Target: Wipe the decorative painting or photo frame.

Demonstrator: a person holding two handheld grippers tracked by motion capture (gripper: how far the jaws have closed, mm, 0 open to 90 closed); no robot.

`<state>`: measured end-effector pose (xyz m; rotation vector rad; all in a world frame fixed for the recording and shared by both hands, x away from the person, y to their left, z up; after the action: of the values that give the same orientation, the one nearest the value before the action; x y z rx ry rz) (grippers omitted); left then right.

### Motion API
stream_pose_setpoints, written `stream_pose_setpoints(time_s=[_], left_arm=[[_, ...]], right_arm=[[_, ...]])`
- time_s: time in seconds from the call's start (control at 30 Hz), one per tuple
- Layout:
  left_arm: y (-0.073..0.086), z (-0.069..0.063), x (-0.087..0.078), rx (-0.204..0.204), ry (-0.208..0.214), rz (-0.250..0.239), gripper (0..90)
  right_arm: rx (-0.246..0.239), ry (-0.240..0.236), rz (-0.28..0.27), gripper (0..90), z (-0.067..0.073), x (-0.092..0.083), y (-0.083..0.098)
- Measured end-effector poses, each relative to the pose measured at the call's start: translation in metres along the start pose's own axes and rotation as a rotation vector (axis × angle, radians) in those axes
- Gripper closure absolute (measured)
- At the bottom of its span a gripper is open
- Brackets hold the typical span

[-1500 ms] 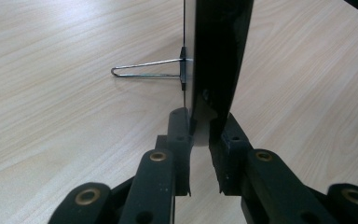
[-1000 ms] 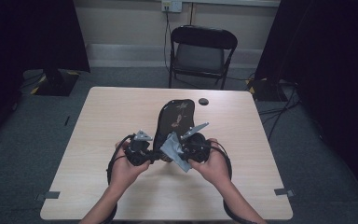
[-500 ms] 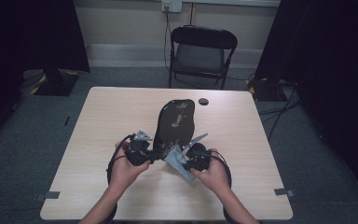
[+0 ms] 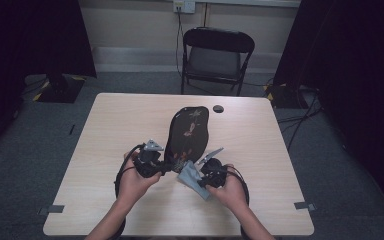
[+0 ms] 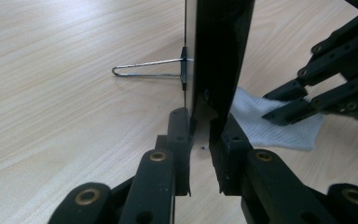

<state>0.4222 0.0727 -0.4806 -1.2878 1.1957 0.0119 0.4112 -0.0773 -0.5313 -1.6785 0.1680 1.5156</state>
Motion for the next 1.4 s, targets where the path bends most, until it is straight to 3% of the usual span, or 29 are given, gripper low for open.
stream_pose_setpoints(time_s=[0.33,0.47,0.8,1.4], left_arm=[[0.0,0.0,0.0,-0.005,0.001,0.0,78.3],[0.0,-0.001,0.0,-0.005,-0.001,-0.001,78.4],[0.0,-0.001,0.0,-0.003,0.004,0.005,78.4],[0.0,0.0,0.0,-0.005,0.001,0.005,78.4]], right_arm=[[-0.051,0.03,-0.15,80.3,0.004,-0.067,-0.041],[-0.063,0.013,-0.212,80.2,0.011,-0.083,-0.059],[-0.066,0.015,-0.165,80.2,0.014,-0.06,-0.059],[-0.037,-0.007,-0.062,80.1,0.012,-0.015,-0.025]])
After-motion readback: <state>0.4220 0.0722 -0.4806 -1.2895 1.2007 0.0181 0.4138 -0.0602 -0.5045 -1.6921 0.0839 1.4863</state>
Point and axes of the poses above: each handheld gripper's, and its own axes: x roughly forward along the jaws, y roughly out of its underside, z roughly to its left, the point moved 9 cm from there along x, roughly forward along the jaws, and after that the axes turned 1 degree about -z, right-handed, at the moved point
